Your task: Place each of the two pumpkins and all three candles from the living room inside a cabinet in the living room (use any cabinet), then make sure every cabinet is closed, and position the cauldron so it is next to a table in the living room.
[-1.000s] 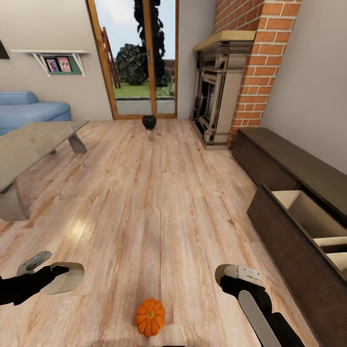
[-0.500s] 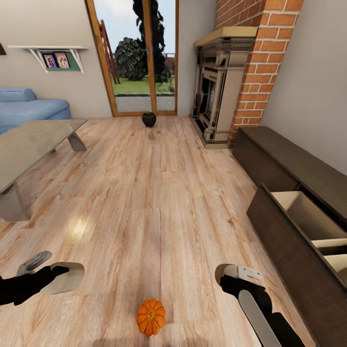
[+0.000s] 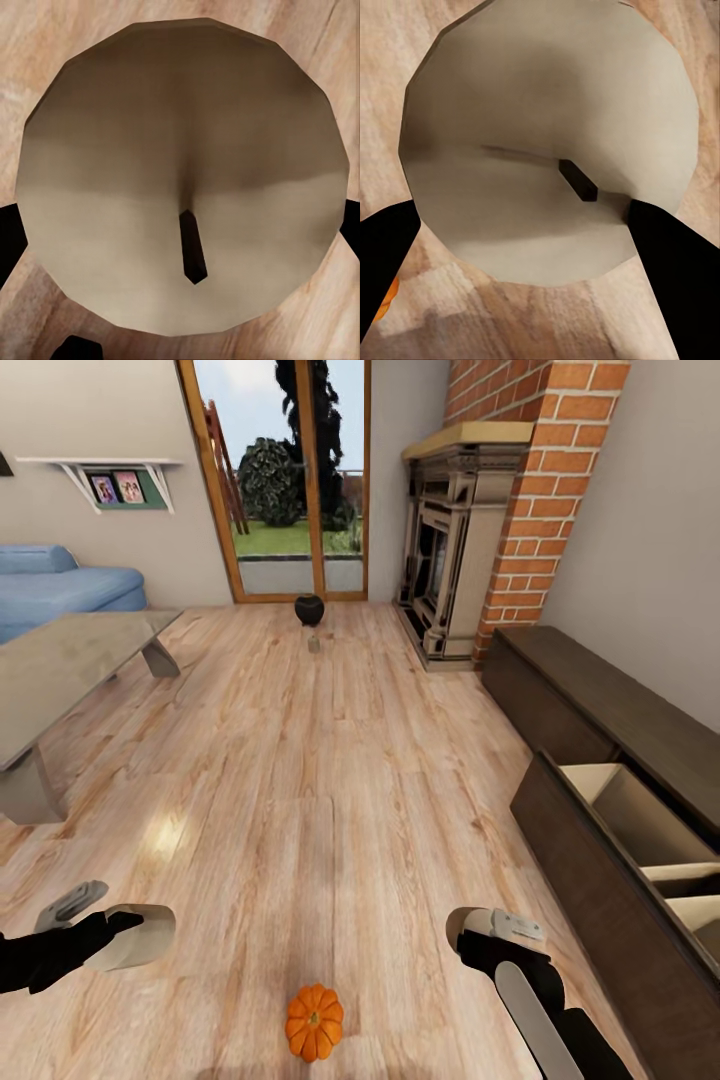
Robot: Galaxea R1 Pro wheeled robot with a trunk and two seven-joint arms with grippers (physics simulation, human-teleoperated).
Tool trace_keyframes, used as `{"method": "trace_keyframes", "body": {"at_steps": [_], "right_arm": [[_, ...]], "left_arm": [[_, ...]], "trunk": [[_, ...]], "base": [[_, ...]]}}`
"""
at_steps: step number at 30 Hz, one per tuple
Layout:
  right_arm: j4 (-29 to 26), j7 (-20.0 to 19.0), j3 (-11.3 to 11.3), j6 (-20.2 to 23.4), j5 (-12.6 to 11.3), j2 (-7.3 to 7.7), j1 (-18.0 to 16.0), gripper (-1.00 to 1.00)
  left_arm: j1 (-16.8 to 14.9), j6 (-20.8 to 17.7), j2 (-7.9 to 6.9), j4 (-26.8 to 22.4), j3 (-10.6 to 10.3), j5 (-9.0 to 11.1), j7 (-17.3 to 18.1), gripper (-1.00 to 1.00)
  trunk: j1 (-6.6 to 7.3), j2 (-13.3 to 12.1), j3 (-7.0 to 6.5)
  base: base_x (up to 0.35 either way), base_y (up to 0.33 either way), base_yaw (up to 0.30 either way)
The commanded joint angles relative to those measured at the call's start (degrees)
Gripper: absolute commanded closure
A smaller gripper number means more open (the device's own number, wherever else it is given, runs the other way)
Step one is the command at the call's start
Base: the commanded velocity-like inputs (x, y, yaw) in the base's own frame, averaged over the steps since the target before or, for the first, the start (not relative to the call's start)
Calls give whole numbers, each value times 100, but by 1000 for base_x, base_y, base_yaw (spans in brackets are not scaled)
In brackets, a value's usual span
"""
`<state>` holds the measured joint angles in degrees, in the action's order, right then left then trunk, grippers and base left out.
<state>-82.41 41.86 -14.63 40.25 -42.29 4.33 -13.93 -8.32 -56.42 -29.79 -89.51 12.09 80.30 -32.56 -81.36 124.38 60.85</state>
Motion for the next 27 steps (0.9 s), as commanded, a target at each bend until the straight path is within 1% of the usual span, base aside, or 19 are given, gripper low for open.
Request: {"method": "trace_keyframes", "body": {"at_steps": [1, 27], "right_arm": [[-5, 59, -13, 9, -50, 6, -5, 100], [24, 33, -13, 9, -51, 6, -5, 100]], "left_arm": [[-3, -18, 0, -5, 3, 58, -58, 100], [-3, -18, 0, -5, 3, 64, -36, 100]], "trunk": [[23, -39, -14], [594, -1082, -480]], "base": [[0, 0, 0], [0, 0, 0]]}}
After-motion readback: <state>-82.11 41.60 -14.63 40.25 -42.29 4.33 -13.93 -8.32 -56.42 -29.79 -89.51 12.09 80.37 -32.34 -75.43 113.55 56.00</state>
